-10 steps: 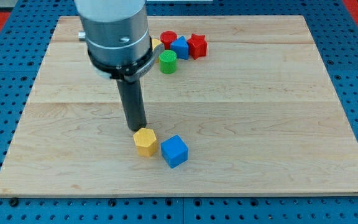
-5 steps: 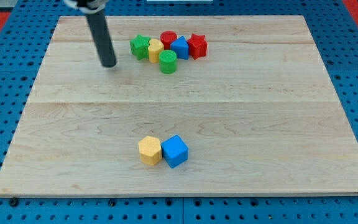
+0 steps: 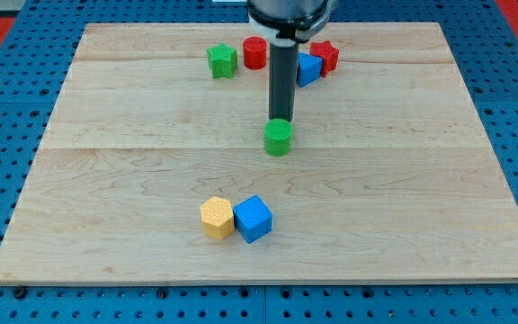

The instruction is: Move the green circle to the top of the yellow hexagon and blue cube

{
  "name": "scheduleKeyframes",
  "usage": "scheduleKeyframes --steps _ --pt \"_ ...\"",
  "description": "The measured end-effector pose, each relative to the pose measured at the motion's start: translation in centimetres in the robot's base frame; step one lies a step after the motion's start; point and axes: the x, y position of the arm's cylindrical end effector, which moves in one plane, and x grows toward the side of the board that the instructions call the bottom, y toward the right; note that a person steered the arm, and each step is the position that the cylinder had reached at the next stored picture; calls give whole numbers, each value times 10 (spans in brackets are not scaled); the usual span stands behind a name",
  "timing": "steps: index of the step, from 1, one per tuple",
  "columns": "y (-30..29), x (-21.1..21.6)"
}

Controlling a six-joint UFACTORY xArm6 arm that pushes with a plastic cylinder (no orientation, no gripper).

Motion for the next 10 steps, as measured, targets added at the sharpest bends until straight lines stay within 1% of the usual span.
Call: scheduleKeyframes --steps 1,2,3,4,5,6,7,8,9,10 --pt "8 -20" --pt "8 5" --pt "7 45" --pt "15 42" --pt "45 33" --pt "29 67" --pt "-19 95" --pt "-11 83" --pt "1 42" --pt "-36 35"
